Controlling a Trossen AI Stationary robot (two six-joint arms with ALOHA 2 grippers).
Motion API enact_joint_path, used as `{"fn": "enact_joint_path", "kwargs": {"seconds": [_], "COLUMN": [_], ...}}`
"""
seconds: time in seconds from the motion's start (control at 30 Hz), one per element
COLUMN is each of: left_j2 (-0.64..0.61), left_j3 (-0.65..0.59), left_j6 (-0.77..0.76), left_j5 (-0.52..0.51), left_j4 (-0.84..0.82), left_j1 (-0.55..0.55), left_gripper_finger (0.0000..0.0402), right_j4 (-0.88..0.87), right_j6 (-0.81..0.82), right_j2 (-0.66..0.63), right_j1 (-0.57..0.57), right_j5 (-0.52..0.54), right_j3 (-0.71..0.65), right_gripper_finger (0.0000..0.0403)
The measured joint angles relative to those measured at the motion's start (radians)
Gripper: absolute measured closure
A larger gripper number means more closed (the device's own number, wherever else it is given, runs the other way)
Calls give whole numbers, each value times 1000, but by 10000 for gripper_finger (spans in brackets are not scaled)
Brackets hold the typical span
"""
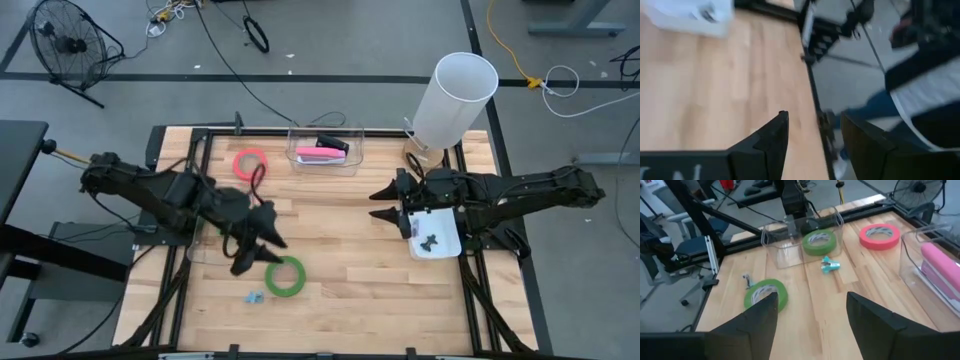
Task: Pick and place Stapler, Stapler remover, tape
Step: Put the blue staple remover into the white bin
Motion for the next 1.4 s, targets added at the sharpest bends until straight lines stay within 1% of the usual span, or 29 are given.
{"fn": "enact_joint_path", "kwargs": {"seconds": [0.17,0.43,0.63,0.8,1.03,1.27,1.33,1.4], "left_j2": [45,126,193,245,322,370,371,371], "left_j3": [-1,-1,-1,-1,-1,-1,-1,-1], "left_j6": [-77,-180,-275,-395,-431,-501,-523,-549], "left_j5": [15,15,10,5,-50,-54,-90,-158], "left_j4": [-10,-103,-118,-117,-116,-121,-139,-182], "left_j1": [-88,-232,-310,-362,-428,-465,-478,-493], "left_gripper_finger": [224,225,225,225,225,225,225,225], "right_j4": [-2,-10,-13,-12,-12,-12,-12,-12], "right_j6": [4,8,8,7,4,4,4,4], "right_j2": [16,36,40,40,40,40,40,40], "right_j1": [0,0,0,0,0,0,0,0], "right_j5": [-1,-1,-1,0,0,0,0,0], "right_j3": [0,0,0,0,0,0,0,0], "right_gripper_finger": [170,170,170,170,170,170,170,170]}}
